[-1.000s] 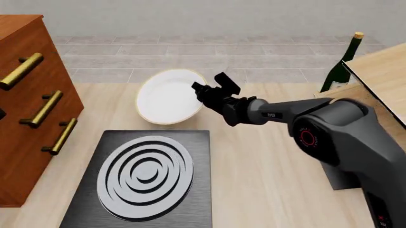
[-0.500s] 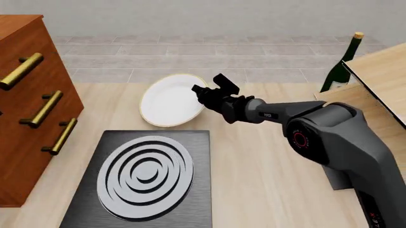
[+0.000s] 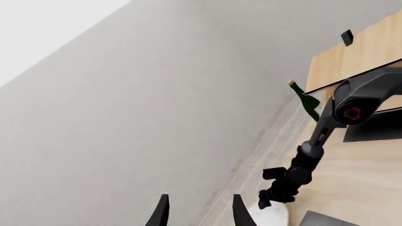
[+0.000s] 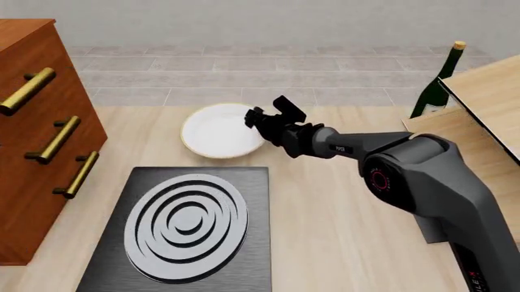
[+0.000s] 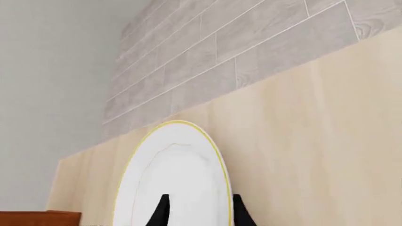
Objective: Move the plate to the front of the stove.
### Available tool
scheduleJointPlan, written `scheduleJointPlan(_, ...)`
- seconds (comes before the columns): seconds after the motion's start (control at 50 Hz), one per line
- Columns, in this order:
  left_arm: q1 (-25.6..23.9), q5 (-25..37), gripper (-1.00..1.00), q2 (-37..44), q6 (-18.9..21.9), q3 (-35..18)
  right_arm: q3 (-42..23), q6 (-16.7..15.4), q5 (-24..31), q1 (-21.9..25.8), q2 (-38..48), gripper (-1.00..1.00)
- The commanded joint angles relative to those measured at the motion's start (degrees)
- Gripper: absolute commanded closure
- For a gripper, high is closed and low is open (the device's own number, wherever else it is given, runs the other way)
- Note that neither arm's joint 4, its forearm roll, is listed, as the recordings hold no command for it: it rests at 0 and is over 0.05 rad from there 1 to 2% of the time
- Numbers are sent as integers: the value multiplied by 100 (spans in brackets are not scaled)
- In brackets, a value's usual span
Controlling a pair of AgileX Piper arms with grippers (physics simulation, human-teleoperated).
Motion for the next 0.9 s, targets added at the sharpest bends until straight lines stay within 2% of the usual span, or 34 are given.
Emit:
scheduleJointPlan(0.02, 16, 16, -100, -25, 1, -16, -43, 3, 41, 8, 18, -100)
scheduleJointPlan(0.2, 30, 49, -100, -44, 4, -45, -12, -43, 65, -13, -22, -100)
scheduleJointPlan(0.28, 39, 61, -100, -54, -2, -50, -96, -170, 206, -63, -33, -100)
scheduleJointPlan(0.38, 49, 90, -100, -73, -17, -77, -528, -623, 798, -280, 41, -100)
scheduleJointPlan(0.42, 48, 84, -100, -81, -10, -69, -804, -902, 1133, -406, 113, -100)
scheduleJointPlan(0.44, 48, 87, -100, -82, -18, -73, -834, -922, 1180, -432, 119, -100)
scheduleJointPlan(0.46, 48, 81, -100, -87, -12, -65, -1047, -1192, 1426, -537, 165, -100)
scheduleJointPlan(0.5, 46, 86, -100, -95, -29, -71, -1319, -1396, 1724, -699, 259, -100)
scheduleJointPlan(0.74, 51, 111, -100, -131, -47, -70, -1352, -1776, 1915, -1043, 45, -100)
scheduleJointPlan(0.9, 37, 116, -100, -139, -48, -100, -821, -1845, 1640, -1024, -464, -100)
